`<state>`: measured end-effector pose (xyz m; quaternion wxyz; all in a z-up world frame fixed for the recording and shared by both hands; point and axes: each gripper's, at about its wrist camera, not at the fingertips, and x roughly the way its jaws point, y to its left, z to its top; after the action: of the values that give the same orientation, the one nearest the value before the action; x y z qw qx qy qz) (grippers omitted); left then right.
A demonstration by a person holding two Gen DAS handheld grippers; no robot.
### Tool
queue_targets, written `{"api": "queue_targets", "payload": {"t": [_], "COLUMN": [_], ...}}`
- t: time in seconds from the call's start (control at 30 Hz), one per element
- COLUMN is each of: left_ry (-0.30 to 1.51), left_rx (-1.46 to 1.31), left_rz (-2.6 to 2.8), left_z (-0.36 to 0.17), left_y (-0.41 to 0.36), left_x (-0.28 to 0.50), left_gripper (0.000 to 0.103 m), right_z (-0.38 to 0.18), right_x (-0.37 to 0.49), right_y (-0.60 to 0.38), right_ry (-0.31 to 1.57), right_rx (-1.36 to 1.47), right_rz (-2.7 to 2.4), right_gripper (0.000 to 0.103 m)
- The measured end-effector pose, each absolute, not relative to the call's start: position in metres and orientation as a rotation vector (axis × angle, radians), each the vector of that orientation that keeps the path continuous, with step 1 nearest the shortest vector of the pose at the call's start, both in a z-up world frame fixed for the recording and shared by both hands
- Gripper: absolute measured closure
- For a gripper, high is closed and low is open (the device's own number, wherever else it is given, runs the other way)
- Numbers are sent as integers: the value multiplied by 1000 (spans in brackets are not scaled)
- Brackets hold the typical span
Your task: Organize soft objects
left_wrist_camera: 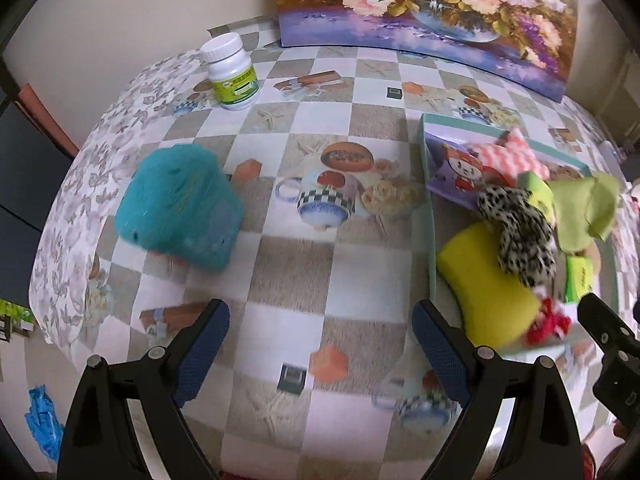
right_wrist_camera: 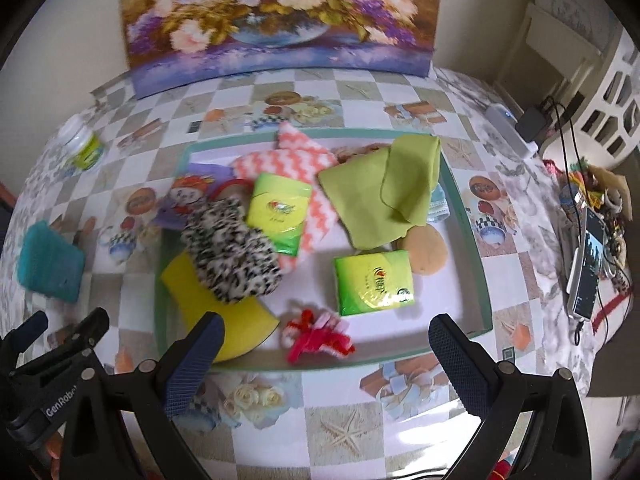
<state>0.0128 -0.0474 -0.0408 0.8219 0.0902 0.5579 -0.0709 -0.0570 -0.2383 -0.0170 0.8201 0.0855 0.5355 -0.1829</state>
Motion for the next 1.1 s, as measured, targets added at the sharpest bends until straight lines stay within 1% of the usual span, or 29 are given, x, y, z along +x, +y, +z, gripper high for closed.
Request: {"api": "queue_targets", "payload": {"t": [0.2, 0.47, 0.8, 1.1], "left_ry": [1157, 1108, 1054, 1021], "left_rx": [127, 231, 253, 283], "left_rz": [-143, -115, -76, -49], "left_z": [-24, -11, -2, 2], "left_y": [-30, -30, -26, -26], "left_x": [2, -15, -25, -31], "left_gripper": [10, 10, 10, 10], "right_z": [-13, -6, 9, 11], "right_x": [-73, -89, -104, -107], "right_y": [-227, -227, -228, -228], "right_ry": [1118, 1084, 1010, 995], "right_rx": [174, 194, 222, 230], "right_rz": [-377, -394, -406, -396], "right_gripper": [0, 0, 0, 0]}}
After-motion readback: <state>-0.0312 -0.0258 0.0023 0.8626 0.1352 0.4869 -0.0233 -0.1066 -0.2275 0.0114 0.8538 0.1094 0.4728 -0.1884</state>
